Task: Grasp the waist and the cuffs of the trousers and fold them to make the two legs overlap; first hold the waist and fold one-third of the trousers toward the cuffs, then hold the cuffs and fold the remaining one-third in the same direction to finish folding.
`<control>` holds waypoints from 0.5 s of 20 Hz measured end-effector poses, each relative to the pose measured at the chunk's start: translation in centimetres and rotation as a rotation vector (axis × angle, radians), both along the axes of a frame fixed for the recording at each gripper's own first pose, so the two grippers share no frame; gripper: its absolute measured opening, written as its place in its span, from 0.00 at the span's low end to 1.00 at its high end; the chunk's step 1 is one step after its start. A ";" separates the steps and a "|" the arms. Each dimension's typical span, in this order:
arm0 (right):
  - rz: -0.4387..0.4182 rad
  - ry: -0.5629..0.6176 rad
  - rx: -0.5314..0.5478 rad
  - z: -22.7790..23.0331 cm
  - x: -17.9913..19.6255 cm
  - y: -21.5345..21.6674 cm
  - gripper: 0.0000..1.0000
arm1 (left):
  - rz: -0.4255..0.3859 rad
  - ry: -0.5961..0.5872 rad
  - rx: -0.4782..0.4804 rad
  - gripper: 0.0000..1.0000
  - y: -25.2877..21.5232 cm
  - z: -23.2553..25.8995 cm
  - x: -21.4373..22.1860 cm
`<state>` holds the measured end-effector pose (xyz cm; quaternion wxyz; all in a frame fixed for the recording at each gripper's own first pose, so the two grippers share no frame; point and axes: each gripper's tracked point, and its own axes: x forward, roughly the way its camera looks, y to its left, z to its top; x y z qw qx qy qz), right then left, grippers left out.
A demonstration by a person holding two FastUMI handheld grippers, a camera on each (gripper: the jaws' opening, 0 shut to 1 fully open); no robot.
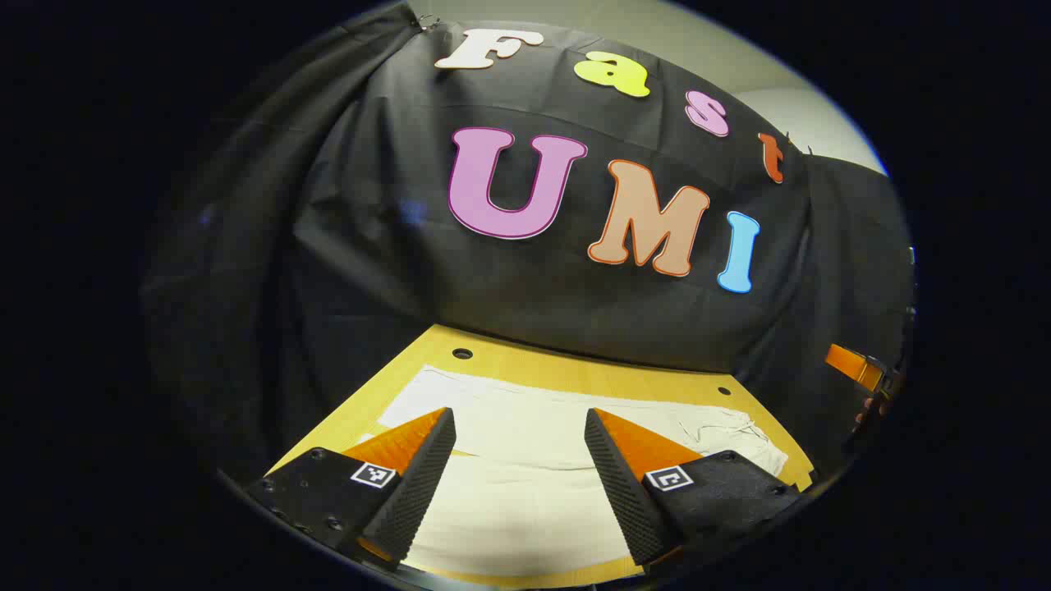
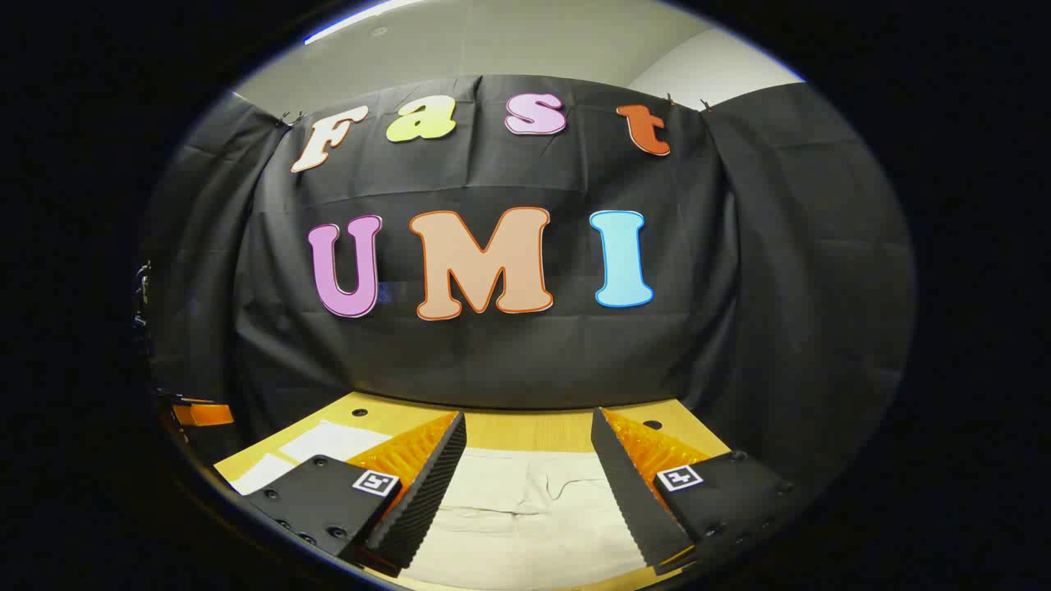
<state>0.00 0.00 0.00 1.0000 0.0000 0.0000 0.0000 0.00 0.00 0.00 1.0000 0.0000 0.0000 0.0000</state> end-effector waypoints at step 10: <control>0.006 0.015 0.001 -0.6 -0.1 -1.0 0.98 | -0.007 0.016 0.037 0.94 -1.1 -0.7 1.1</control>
